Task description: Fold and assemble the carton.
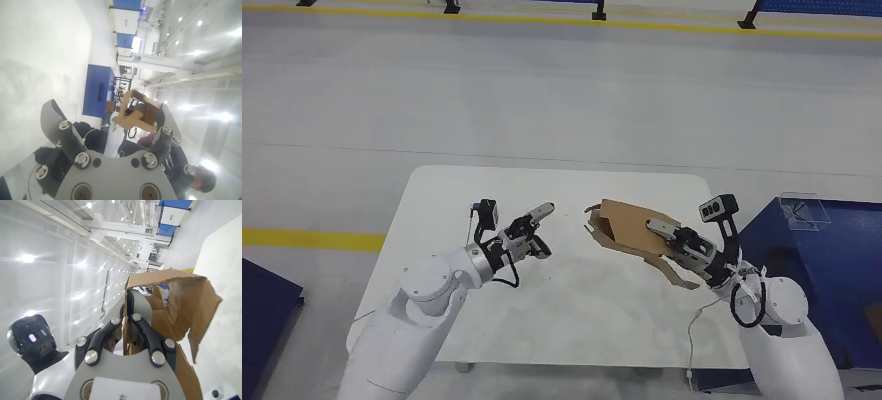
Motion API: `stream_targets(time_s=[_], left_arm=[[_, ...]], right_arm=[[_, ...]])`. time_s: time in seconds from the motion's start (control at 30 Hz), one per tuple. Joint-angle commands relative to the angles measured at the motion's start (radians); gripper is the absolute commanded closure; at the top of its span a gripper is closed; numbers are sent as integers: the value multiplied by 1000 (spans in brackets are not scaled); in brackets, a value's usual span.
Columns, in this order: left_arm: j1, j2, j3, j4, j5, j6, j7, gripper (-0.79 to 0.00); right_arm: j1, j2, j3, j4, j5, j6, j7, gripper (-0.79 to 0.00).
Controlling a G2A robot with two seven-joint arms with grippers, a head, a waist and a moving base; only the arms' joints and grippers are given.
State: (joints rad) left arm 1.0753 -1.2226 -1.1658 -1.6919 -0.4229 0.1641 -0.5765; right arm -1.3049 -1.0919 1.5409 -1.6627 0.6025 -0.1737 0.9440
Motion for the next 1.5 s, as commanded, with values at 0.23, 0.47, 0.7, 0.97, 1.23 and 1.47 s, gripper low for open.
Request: stream_targets(time_s=[0.23, 0.47, 0.7, 0.97, 1.23, 1.47], left_arm=[[159, 18, 45, -404, 462, -248, 55, -785], [116, 2, 178, -425, 734, -59, 114, -785], [121, -6, 180, -414, 726, -28, 159, -785], [114, -14, 192, -409, 731, -10, 172, -785], [122, -17, 175, -402, 734, 5, 176, -785], [104, -26, 210, -406, 717, -41, 148, -785]], right_arm=[[-14, 4, -58, 17, -253, -241, 44, 0], [-26, 6, -62, 13, -182, -299, 76, 0], [-29, 10, -52, 1, -154, -294, 79, 0], [-32, 13, -57, -7, -142, -296, 81, 0], [-32, 17, -47, -5, -118, -294, 88, 0], [-34, 19, -61, -10, -125, -278, 93, 0]])
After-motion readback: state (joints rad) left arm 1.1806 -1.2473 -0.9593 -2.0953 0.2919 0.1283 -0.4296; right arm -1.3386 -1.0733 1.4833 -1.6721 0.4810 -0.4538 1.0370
